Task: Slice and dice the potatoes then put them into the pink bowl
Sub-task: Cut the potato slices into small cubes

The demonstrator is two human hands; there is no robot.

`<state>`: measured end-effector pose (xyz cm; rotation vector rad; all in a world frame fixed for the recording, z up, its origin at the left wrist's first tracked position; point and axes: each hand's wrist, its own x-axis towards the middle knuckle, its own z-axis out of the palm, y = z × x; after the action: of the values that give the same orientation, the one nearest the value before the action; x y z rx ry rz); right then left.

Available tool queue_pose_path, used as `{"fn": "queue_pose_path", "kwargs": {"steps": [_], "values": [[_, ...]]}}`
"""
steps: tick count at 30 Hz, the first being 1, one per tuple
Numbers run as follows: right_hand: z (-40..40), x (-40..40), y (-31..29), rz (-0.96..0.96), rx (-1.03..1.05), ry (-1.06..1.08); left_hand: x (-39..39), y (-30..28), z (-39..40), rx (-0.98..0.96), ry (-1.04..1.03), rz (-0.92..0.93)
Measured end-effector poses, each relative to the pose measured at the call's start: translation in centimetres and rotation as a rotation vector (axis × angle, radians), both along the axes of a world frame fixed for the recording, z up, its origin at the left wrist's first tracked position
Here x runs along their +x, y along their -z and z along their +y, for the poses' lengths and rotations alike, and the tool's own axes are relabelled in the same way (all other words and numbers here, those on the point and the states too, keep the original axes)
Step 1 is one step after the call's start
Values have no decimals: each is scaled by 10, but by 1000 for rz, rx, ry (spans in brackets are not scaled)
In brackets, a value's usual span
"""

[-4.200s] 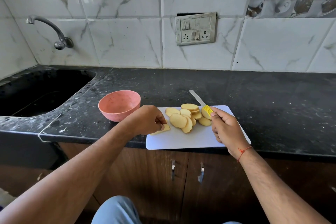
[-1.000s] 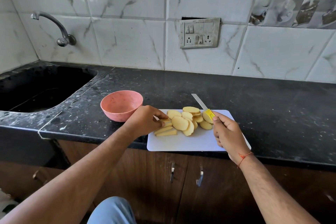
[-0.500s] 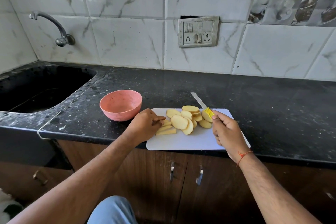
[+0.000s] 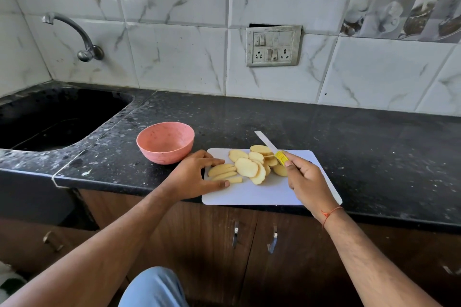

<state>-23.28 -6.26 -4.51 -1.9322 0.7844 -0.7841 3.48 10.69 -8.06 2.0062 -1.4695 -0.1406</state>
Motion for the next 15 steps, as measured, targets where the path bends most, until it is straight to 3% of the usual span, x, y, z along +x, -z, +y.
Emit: {"fn": "queue_pose_path", "kwargs": {"steps": [8, 15], "values": [[60, 4, 1, 449, -688, -37, -6, -1, 0, -70, -36, -17], [80, 10, 0, 680, -828, 7, -9, 0, 0, -109, -53, -22]]}}
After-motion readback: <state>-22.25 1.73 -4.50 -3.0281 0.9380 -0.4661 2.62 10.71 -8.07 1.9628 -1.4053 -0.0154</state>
